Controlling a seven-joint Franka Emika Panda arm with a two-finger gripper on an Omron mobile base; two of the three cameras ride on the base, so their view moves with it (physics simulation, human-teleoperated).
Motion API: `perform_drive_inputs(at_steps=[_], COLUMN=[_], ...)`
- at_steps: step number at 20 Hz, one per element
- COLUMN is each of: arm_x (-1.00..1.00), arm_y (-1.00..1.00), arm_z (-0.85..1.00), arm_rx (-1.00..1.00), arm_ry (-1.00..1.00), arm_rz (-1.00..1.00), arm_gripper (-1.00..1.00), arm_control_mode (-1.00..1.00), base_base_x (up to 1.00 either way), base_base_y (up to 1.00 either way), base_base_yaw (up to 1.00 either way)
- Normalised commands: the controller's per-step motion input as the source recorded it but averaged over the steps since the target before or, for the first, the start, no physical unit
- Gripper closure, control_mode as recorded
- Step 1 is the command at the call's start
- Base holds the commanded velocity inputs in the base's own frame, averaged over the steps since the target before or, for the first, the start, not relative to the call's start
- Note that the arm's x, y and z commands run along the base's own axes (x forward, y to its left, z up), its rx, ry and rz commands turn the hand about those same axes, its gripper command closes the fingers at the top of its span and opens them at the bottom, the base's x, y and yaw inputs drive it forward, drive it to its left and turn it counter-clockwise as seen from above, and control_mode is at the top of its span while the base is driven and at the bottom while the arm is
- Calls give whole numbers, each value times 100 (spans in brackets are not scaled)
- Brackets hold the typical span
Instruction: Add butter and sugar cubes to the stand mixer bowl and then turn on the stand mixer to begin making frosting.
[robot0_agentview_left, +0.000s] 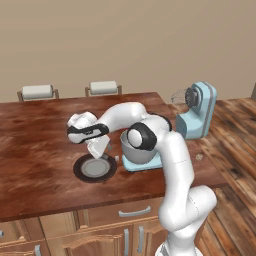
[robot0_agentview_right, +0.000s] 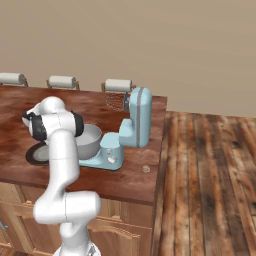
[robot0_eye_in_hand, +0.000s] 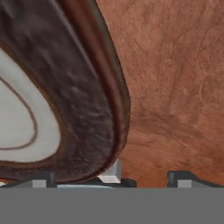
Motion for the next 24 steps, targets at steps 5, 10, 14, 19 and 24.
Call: perform_drive_inputs(at_steps=[5, 10, 14, 19, 24], arm_x=[10, 0, -4, -13, -13], arm_y=[0, -13, -27, -33, -16], arm_z=[-18, -15, 0, 0, -14], arm_rx=[0, 0, 0, 0, 0], arm_ry=[0, 0, 0, 0, 2], arm_rz=[2, 1, 0, 0, 0], arm_gripper=[-100, -100, -100, -100, -100], arm_control_mode=[-100, -100, -100, -100, -100], base_base_x=[0, 0, 0, 0, 0], base_base_y=[0, 0, 0, 0, 0], base_base_yaw=[0, 0, 0, 0, 0])
